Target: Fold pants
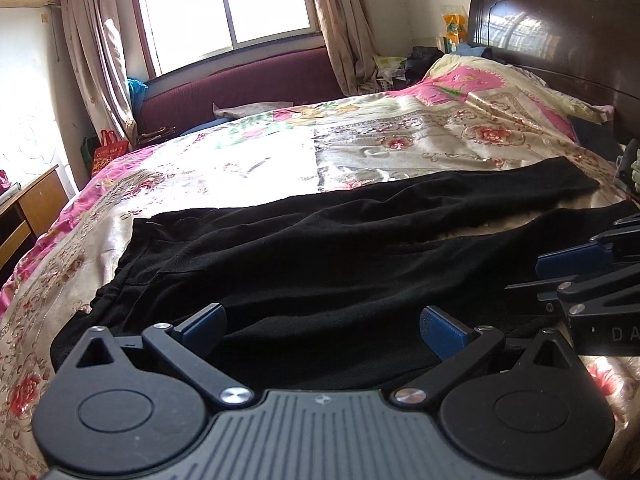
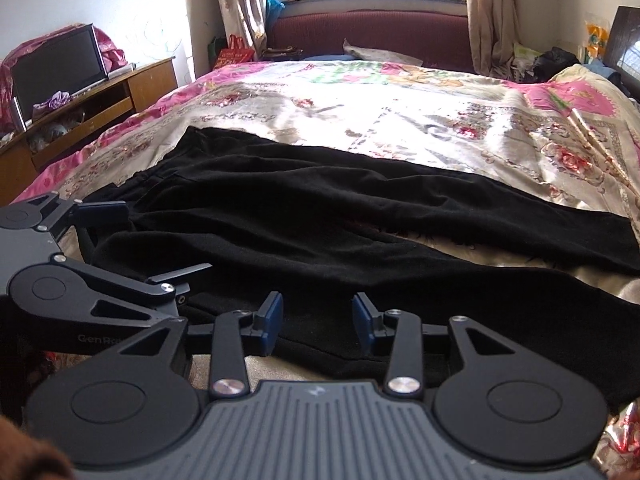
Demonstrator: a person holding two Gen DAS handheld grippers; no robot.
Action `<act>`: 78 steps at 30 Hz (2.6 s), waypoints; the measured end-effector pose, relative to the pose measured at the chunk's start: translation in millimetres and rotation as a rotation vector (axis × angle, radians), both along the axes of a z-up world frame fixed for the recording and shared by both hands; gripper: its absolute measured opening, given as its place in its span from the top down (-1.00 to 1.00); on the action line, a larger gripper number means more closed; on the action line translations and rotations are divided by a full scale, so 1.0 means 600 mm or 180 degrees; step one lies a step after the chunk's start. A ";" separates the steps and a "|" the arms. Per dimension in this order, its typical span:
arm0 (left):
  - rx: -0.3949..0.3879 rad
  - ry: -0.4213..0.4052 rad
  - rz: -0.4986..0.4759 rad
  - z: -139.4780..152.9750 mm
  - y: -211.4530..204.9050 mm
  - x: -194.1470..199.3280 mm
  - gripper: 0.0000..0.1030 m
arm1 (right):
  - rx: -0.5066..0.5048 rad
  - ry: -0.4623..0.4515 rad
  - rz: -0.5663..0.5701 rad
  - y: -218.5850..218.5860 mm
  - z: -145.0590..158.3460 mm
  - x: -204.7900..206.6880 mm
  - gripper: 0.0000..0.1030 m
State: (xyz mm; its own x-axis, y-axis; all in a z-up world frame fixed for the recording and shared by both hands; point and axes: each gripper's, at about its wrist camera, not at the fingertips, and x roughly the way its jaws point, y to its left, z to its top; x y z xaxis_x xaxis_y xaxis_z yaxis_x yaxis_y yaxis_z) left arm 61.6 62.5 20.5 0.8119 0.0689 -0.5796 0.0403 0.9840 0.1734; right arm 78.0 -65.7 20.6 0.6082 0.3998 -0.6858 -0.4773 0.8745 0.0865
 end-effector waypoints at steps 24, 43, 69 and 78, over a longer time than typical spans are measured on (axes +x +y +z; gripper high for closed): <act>0.0289 0.0203 0.0140 -0.033 0.320 0.331 -1.00 | -0.0515 0.0265 0.1157 0.224 -0.059 0.457 0.19; 0.0006 0.0808 -0.0094 -0.076 0.439 0.500 -1.00 | -0.0754 0.0682 0.1719 0.324 -0.142 0.619 0.06; -0.0581 0.0104 0.0472 0.067 0.465 0.197 0.11 | 0.0047 0.0775 0.1973 0.230 0.063 0.261 0.90; -0.0655 0.0424 0.0999 -0.063 0.443 0.017 0.13 | -0.0046 0.0963 0.2287 0.251 -0.107 0.097 0.87</act>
